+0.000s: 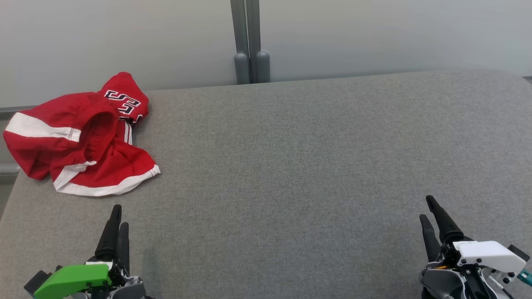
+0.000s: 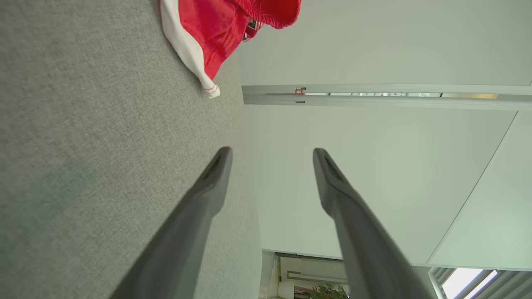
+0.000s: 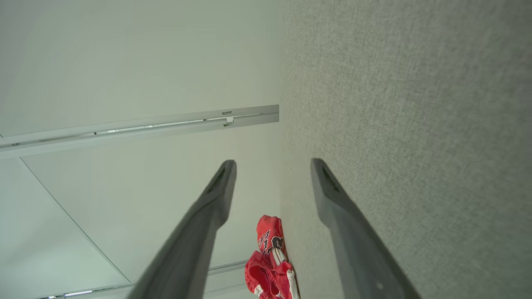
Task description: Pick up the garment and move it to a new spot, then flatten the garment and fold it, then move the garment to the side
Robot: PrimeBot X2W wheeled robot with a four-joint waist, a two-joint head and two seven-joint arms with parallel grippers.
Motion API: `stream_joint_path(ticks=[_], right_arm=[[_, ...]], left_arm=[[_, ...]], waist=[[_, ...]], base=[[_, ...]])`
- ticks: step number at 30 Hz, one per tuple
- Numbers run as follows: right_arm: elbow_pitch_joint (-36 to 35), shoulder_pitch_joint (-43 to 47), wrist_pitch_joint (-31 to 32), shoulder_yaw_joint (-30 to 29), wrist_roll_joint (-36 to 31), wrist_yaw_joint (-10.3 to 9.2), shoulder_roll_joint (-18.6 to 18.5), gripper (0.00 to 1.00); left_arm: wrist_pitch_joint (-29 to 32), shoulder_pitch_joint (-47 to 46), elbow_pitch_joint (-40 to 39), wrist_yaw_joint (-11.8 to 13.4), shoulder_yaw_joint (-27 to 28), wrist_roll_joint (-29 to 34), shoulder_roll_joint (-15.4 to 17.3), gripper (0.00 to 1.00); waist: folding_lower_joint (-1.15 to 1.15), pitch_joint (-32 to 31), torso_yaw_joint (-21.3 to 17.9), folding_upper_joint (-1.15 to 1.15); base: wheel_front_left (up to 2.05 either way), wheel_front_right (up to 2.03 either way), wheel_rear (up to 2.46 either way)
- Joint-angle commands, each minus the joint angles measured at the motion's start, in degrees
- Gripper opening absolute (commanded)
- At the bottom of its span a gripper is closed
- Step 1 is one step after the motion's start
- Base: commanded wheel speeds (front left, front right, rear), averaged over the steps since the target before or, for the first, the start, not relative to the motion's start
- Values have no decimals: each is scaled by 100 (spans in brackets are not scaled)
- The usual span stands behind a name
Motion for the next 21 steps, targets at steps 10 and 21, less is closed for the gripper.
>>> stream_joint_path(ticks=[10,21], right_arm=[[-234,-27,-322,160,-251,1,-37,100],[-534,-14,-589,165,-1026,1,-46,100]], left_arm=[[-319,-13,-299,0,-234,288,26,100],[-586,-27,-634,130,-356,1070,34,100]], waist=[[0,1,-2,0],[0,4,-7,0]], base=[[0,0,0],[0,0,0]])
